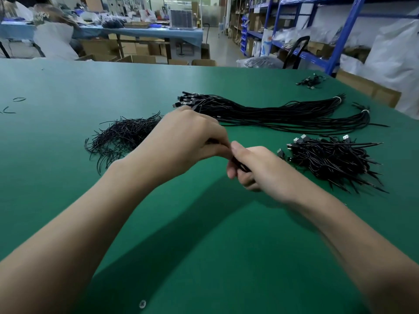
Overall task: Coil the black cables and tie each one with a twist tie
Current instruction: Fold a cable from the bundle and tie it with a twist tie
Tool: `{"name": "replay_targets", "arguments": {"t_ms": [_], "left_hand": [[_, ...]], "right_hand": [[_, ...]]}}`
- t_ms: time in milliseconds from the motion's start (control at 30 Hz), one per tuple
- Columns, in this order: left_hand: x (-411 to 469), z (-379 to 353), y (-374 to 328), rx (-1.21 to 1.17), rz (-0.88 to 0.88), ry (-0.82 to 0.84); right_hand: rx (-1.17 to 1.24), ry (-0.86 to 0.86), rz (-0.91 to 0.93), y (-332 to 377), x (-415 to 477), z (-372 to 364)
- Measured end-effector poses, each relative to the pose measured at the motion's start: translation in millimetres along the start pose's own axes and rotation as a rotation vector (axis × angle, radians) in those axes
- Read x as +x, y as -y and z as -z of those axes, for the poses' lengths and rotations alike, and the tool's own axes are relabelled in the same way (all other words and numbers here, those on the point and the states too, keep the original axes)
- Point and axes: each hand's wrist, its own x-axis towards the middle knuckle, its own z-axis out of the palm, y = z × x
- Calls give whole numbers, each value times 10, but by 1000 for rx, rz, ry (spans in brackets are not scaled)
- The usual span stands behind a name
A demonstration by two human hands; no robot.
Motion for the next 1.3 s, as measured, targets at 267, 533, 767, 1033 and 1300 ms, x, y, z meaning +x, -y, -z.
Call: {"name": "replay_targets", "arguments": {"t_ms": [267,533,767,1033,1300], "left_hand": [[-102,-174,34,-225,-94,-11],[-232,-395,40,-188,71,50],[-260,-426,93,-171,48,-27],[-317,-484,135,-698,133,114],[-343,-629,199,-900,385,-14]], "right_hand": [[397,512,-58,-98,-128,247],[-52,217,56,-201,-53,188],[-354,-112,268,-198,-100,33],[-372,-87,376,-175,-89,84],[-554,-620,474,-208,-28,114]]}}
